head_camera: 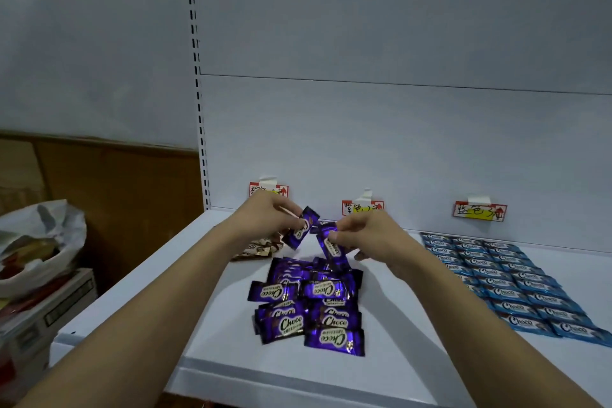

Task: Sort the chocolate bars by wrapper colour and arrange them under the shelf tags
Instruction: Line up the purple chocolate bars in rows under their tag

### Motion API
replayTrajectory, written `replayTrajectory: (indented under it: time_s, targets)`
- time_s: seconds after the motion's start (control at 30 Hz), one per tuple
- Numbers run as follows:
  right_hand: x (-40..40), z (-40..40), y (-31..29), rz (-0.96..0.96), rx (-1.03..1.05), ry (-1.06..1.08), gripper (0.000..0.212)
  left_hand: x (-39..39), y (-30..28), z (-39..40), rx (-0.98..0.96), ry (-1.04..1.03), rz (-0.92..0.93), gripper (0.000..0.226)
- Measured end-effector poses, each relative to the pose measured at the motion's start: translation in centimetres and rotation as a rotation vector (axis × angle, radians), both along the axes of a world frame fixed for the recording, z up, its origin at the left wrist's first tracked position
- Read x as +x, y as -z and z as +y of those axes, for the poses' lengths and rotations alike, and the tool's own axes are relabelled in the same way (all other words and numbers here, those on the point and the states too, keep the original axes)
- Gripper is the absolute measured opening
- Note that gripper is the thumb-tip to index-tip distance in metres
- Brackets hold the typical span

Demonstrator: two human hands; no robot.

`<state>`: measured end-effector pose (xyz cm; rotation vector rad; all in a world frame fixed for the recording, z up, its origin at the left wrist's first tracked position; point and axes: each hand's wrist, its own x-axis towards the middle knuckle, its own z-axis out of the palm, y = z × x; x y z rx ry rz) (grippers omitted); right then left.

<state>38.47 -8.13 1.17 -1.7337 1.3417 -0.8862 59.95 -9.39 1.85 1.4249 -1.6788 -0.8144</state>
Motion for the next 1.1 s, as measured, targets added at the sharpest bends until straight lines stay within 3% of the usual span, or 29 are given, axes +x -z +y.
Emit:
replayTrajectory:
  time_s: [0.23,0.33,0.5,0.63,0.73,0.93,1.0,1.1]
  targets:
    - [-1.7,-4.0,-0.7,0.301,0.251,-0.287,0.009,-2.6,0.0,-5.2,0.175,0.097,0.044,0.014]
    - [-2.3,-5.0,-1.1,0.320,0.285,-0.393,0.007,-3.8,0.5,-6.8,0.236,0.141,0.061,0.016]
    - [-3.7,-6.5,0.4,-0.029,0.280,-0.140,0.010,-4.4,2.5,-7.6,0.287,0.157,0.179,0.023]
    - [-4.2,-6.7,2.1,-0.127,0.276,0.076,0.009,-4.2,3.1,-7.3,0.312,0.216,0.329,0.037]
    - [-4.6,-7.0,2.4,-0.122,0.262,0.146,0.004,-4.0,3.1,-7.4,0.304,0.161,0.372,0.032]
    - [-5.2,-7.2,2.6,-0.073,0.204,0.128,0.017,-3.6,3.7,-8.0,0.318,0.077,0.166,0.022]
    - [-5.1,-7.1,2.8,0.097,0.082,0.051,0.030,-3.4,4.0,-8.2,0.267,0.055,-0.055,0.026]
    - [-4.7,-7.0,3.1,0.360,-0.108,-0.012,0.031,-3.1,4.3,-7.9,0.128,0.022,-0.297,0.029]
